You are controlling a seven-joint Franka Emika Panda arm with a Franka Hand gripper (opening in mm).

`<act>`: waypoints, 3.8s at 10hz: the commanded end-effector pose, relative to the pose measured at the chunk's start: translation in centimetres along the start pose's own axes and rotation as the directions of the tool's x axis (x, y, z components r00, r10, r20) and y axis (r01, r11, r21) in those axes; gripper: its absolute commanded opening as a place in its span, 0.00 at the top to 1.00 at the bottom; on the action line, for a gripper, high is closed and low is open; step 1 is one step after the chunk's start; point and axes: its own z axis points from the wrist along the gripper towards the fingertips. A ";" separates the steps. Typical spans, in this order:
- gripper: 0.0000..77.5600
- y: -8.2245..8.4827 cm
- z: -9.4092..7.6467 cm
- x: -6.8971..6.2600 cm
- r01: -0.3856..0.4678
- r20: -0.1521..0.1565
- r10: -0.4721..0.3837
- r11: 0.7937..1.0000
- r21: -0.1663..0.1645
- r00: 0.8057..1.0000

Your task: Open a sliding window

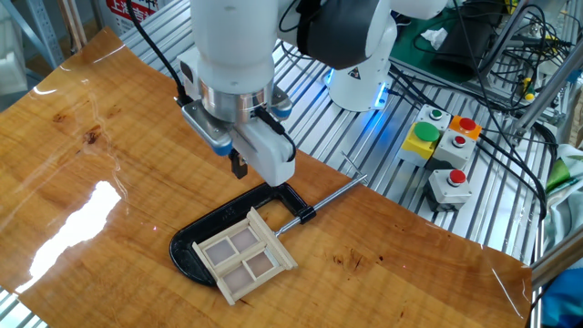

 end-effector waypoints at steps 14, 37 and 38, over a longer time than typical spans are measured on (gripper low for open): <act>1.00 1.0 4.6 -2.0 -0.006 0.010 0.006 1.000 0.005 1.000; 1.00 1.3 18.4 -3.9 0.071 0.109 -0.072 0.997 0.013 0.991; 1.00 1.1 18.6 -3.9 0.075 0.112 -0.076 0.997 0.012 0.991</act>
